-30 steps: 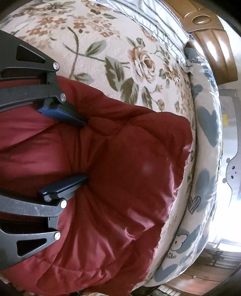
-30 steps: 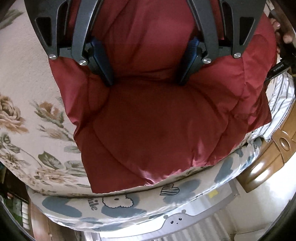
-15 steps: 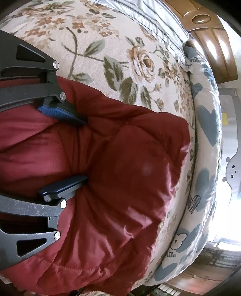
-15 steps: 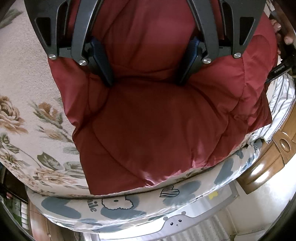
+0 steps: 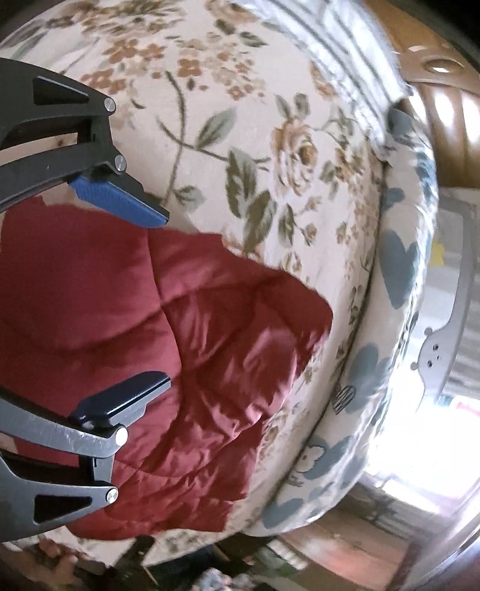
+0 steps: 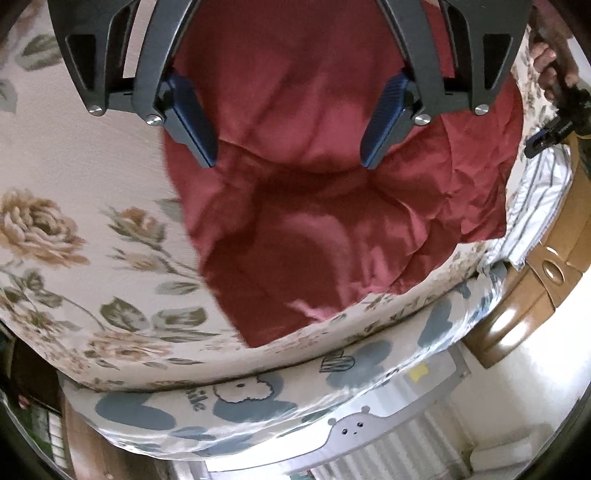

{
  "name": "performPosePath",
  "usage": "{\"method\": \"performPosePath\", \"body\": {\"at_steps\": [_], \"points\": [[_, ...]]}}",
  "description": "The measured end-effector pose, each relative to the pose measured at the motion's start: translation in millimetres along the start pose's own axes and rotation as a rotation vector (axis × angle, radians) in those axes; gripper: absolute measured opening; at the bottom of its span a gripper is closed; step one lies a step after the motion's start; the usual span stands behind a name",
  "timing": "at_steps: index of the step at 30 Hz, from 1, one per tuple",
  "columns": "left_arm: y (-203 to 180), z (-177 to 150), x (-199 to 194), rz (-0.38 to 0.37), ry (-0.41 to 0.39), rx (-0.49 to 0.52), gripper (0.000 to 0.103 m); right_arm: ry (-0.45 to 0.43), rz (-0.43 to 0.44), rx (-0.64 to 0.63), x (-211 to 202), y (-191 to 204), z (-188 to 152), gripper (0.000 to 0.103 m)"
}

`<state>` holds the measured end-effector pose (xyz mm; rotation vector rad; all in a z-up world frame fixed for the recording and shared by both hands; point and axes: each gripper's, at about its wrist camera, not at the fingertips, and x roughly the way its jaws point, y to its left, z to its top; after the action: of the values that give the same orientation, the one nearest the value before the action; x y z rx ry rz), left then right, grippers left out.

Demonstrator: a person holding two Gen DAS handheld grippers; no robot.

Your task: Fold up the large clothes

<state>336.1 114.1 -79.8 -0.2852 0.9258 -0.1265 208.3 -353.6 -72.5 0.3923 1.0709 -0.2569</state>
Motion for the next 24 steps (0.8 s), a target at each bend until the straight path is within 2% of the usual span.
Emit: {"method": "performPosePath", "body": {"at_steps": [3, 8, 18, 24], "points": [[23, -1, 4, -0.028, 0.025, -0.067, 0.081, 0.022, 0.003, 0.053, -1, -24, 0, 0.083], [49, -3, 19, -0.093, 0.063, -0.173, 0.081, 0.071, 0.074, 0.177, 3, -56, -7, 0.083], [62, -1, 59, -0.182, 0.129, -0.262, 0.083, 0.117, 0.165, 0.238, 21, -66, -11, 0.088], [68, -1, 83, -0.238, 0.163, -0.337, 0.094, 0.146, 0.218, 0.288, 41, -73, -13, 0.092]]}}
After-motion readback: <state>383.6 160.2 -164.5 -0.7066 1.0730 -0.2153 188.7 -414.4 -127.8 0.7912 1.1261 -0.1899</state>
